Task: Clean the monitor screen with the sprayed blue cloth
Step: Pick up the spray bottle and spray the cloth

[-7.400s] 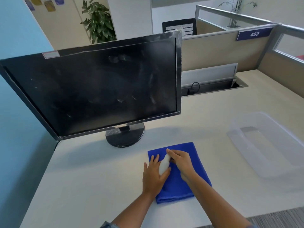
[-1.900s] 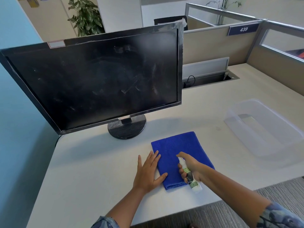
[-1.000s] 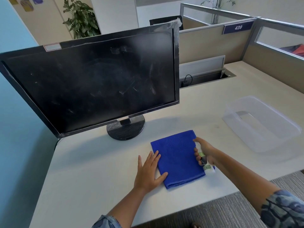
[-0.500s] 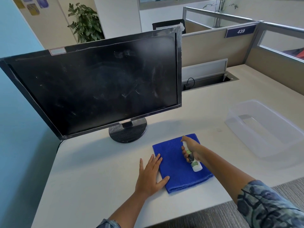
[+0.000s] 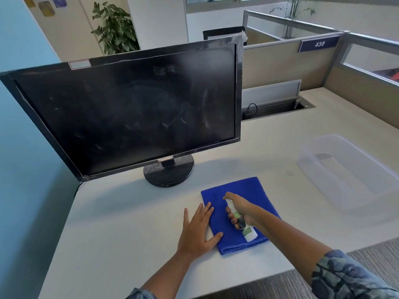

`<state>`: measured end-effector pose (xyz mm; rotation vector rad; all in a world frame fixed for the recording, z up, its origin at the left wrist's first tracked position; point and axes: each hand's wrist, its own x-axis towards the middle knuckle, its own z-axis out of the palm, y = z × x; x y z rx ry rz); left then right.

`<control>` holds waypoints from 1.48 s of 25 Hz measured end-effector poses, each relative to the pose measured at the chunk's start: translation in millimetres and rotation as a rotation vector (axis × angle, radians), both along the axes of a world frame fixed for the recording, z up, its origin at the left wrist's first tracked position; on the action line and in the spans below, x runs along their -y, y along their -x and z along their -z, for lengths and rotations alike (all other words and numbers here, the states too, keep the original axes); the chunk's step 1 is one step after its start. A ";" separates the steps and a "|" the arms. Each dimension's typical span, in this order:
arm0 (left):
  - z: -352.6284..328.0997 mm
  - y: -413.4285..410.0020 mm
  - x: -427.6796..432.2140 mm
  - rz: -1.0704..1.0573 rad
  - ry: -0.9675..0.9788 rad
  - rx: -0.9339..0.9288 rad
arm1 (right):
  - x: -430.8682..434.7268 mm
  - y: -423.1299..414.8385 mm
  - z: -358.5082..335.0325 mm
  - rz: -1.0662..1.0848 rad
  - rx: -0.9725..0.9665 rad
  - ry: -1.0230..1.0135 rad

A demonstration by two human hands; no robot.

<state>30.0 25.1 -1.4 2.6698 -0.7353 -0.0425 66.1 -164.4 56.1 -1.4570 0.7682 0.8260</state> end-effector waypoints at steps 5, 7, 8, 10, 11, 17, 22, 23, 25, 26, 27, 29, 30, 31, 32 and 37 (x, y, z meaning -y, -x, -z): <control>0.6 -0.1 -1.0 0.018 0.025 -0.003 | -12.2 13.0 -2.2 -0.048 -0.028 -0.031; 0.6 -0.6 -1.1 0.023 0.023 0.001 | -14.8 15.7 -3.9 -0.039 -0.030 -0.037; 0.7 -0.6 -1.1 0.024 0.019 0.001 | -15.8 17.4 -3.9 -0.033 -0.029 -0.034; 0.9 -0.7 -1.3 0.027 0.016 0.000 | -17.0 22.3 -2.9 -0.033 -0.034 -0.034; 0.8 -0.8 -1.5 0.028 0.016 0.000 | -16.9 25.2 -1.9 -0.039 -0.041 -0.037; 0.9 -1.2 -1.3 0.024 0.013 -0.004 | -5.0 39.6 3.7 -0.012 -0.027 -0.015; 0.7 -1.6 -0.4 0.022 0.003 -0.005 | 12.7 44.9 2.4 -0.060 -0.013 0.029; 0.5 -1.5 -0.3 0.021 0.007 -0.009 | 17.5 45.5 2.3 -0.076 -0.005 0.061; -0.2 -1.2 -0.3 0.019 0.018 -0.014 | 27.4 45.6 2.2 -0.102 0.017 0.123; -0.7 -0.9 -0.3 0.020 0.018 -0.014 | 32.7 45.5 2.0 -0.106 0.023 0.142; -1.2 -0.7 -0.3 0.020 0.016 -0.013 | 38.4 45.7 1.4 -0.107 0.023 0.152; -1.6 -0.4 -0.3 0.020 0.015 -0.012 | 50.0 46.6 -0.4 -0.116 0.013 0.165; -1.7 -0.1 -0.5 0.019 0.015 -0.012 | 55.5 47.5 -1.2 -0.127 0.010 0.182; -1.6 -0.1 -0.7 0.019 0.012 -0.013 | 60.9 48.3 -1.8 -0.141 0.013 0.206; -1.3 -0.2 -0.8 0.018 0.008 -0.013 | 65.8 48.8 -2.1 -0.151 0.020 0.228; -0.5 -0.7 -0.2 0.014 0.006 -0.017 | 85.2 48.1 -2.3 -0.118 0.038 0.247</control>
